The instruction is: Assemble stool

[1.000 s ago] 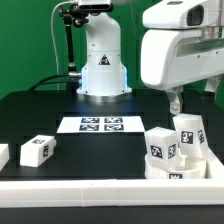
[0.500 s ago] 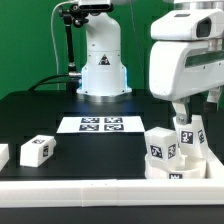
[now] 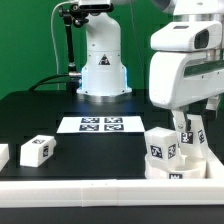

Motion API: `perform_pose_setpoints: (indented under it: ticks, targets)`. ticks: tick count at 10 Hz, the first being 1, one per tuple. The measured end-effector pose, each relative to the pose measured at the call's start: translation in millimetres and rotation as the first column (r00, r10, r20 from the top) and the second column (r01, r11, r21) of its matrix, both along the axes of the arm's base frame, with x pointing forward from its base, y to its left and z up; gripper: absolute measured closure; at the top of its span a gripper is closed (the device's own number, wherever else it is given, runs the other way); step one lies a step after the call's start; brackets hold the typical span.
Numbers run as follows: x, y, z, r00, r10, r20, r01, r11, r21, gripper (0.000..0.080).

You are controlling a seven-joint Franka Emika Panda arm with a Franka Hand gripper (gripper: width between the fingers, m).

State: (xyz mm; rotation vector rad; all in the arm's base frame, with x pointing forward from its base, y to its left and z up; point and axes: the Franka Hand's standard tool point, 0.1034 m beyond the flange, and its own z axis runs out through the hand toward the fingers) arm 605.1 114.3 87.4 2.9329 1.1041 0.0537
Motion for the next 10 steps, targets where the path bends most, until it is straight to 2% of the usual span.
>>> perform_pose_setpoints:
  ticks: [1,2,3,4,8,10]
  targets:
    - [0.1,-1.0,0.0,1.0,-0.002,0.0,0.002,1.0,0.0,0.016]
    - [0.1,-1.1,0.0,1.0,-0.003,0.0,0.003,1.0,0.0,0.0335]
    - [0.2,-1.3,0.0,1.0,-0.003,0.0,0.003,1.0,0.0,0.0335]
    - [0.3,-1.7,0.0,1.0,-0.004,0.0,0.004,1.0,0.0,0.0458]
    - [0.2,-3.4,0.2,0.998,-0.061,-0.006,0.061,0.998,0.003,0.0457]
    - [4.7,-14.5,1.9,0.962,-0.267,-0.046,0.269,0.963,0.02,0.0457]
